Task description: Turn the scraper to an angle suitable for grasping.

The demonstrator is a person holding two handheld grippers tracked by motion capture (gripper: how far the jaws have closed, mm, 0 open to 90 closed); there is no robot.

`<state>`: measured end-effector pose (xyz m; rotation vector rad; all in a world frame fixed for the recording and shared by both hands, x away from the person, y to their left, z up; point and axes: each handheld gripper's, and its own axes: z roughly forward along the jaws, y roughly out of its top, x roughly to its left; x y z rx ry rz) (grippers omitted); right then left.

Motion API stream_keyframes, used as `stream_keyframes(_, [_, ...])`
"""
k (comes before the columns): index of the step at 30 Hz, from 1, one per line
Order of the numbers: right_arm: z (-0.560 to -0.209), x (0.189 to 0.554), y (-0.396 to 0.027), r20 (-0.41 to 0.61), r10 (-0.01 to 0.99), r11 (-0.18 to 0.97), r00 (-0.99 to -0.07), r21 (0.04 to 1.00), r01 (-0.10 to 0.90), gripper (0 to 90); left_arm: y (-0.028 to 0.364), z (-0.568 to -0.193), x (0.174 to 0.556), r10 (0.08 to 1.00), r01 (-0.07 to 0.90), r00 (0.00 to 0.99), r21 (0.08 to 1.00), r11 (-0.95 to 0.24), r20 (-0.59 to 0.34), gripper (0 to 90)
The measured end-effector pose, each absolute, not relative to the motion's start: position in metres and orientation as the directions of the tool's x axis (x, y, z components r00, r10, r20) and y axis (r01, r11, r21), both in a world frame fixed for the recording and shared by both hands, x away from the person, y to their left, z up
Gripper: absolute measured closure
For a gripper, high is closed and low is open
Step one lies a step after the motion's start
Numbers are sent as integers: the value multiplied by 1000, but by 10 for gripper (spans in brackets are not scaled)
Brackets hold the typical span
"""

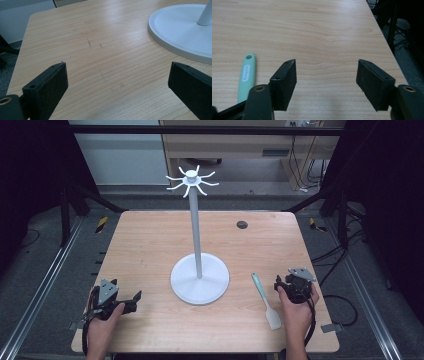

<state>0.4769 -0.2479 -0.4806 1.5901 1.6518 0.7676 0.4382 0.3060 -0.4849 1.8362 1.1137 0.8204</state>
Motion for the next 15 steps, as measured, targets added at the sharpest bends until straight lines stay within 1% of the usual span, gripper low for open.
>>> stream_keyframes(1, [-481, 477, -246, -92, 996, 77, -3, 812, 579, 360, 306, -485, 438, 911, 378, 396, 884, -274, 113, 23])
stream_keyframes(2, [-481, 477, -246, -92, 996, 77, -3, 812, 579, 360, 306, -485, 438, 911, 378, 396, 884, -274, 113, 23])
stream_keyframes(3, [-481, 478, -244, -96, 995, 90, -21, 806, 585, 387, 306, -485, 438, 912, 376, 395, 886, -273, 113, 23])
stream_keyframes(4, [-480, 480, -242, -98, 994, 106, -46, 800, 590, 429, 306, -485, 438, 911, 375, 397, 885, -274, 114, 23])
stream_keyframes(10, [-472, 488, -229, -133, 981, 190, -138, 770, 608, 601, 304, -485, 437, 915, 376, 388, 886, -269, 113, 23])
stream_keyframes(11, [-471, 490, -226, -134, 976, 214, -175, 758, 617, 652, 305, -485, 438, 915, 379, 387, 886, -268, 111, 23])
stream_keyframes(15, [-469, 494, -224, -133, 969, 235, -207, 746, 623, 699, 304, -485, 437, 917, 376, 383, 888, -265, 111, 25])
